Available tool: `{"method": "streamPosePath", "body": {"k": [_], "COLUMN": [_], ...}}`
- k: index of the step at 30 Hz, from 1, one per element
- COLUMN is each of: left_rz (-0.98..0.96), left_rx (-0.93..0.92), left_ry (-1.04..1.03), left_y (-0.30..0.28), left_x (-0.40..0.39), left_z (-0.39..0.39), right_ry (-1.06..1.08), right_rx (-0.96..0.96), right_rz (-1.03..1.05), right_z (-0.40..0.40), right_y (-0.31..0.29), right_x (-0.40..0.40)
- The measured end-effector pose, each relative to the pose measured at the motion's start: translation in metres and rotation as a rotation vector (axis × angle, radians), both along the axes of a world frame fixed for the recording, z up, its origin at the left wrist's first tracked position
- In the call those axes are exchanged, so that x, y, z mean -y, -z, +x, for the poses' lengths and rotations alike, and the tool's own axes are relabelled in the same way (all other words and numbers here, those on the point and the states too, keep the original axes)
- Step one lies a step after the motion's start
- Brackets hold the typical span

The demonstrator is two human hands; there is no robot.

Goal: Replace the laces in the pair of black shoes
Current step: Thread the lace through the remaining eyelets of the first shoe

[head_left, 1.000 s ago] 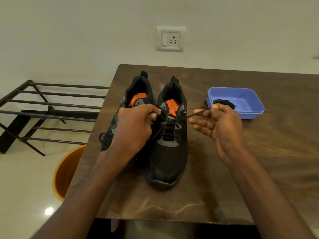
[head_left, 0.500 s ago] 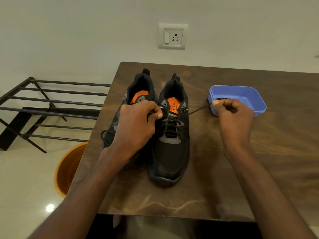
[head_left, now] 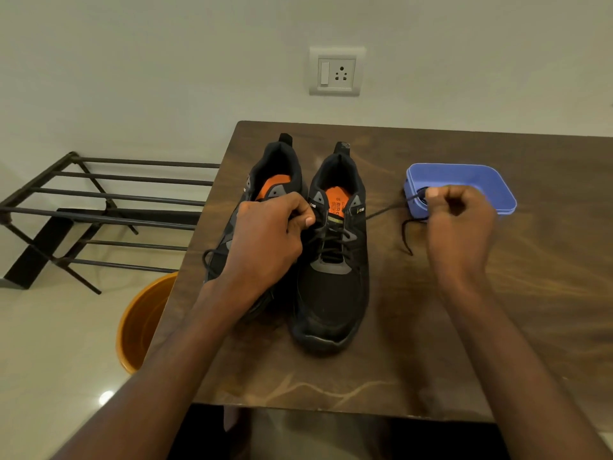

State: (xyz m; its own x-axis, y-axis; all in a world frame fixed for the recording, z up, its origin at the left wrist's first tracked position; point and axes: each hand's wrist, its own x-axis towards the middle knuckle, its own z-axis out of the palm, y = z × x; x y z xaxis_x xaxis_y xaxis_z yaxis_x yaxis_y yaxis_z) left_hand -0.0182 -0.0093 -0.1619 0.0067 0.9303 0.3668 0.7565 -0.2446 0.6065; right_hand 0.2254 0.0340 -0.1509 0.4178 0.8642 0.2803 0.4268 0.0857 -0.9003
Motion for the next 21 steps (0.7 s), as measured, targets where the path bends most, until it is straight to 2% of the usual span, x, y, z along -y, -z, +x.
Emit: {"method": "streamPosePath", "body": {"k": [2, 4, 7, 9, 10, 13, 14, 16, 19, 21], "left_rz": [-0.005, -0.016, -0.024, -0.03, -0.034, -0.037, -0.035, -0.032, -0.032, -0.035], "left_rx": [-0.006, -0.001, -0.005, -0.013, -0.013, -0.006, -0.007, -0.013, -0.02, -0.008], "left_ry": [-0.003, 0.0, -0.003, -0.011, -0.016, -0.02, -0.021, -0.026, -0.026, -0.022], "left_y": [-0.002, -0.004, -0.006, -0.005, -0.004, -0.005, -0.005, -0.004, -0.002, -0.003], "left_x": [0.0, 0.0, 0.001, 0.001, 0.001, 0.001, 0.001, 0.001, 0.0, 0.0], "left_z": [0.0, 0.001, 0.003, 0.002, 0.002, 0.003, 0.003, 0.003, 0.002, 0.003], "right_ry": [-0.023, -0.185, -0.47, -0.515, -0.472, -0.206, -0.146, -0.142, -0.341, -0.479], "right_rx": [0.143, 0.284, 0.42, 0.338, 0.263, 0.028, 0.014, 0.094, 0.27, 0.323], "right_rz": [0.061, 0.071, -0.12, -0.206, -0.212, -0.168, -0.146, -0.092, -0.061, -0.101], "right_z": [0.003, -0.005, -0.026, -0.03, -0.028, -0.008, -0.002, 0.005, -0.005, -0.017], "right_y": [0.002, 0.003, 0.003, 0.004, 0.003, -0.002, -0.002, 0.001, 0.001, 0.002], "right_x": [0.003, 0.007, 0.014, 0.013, 0.012, 0.005, 0.003, 0.002, 0.007, 0.011]}}
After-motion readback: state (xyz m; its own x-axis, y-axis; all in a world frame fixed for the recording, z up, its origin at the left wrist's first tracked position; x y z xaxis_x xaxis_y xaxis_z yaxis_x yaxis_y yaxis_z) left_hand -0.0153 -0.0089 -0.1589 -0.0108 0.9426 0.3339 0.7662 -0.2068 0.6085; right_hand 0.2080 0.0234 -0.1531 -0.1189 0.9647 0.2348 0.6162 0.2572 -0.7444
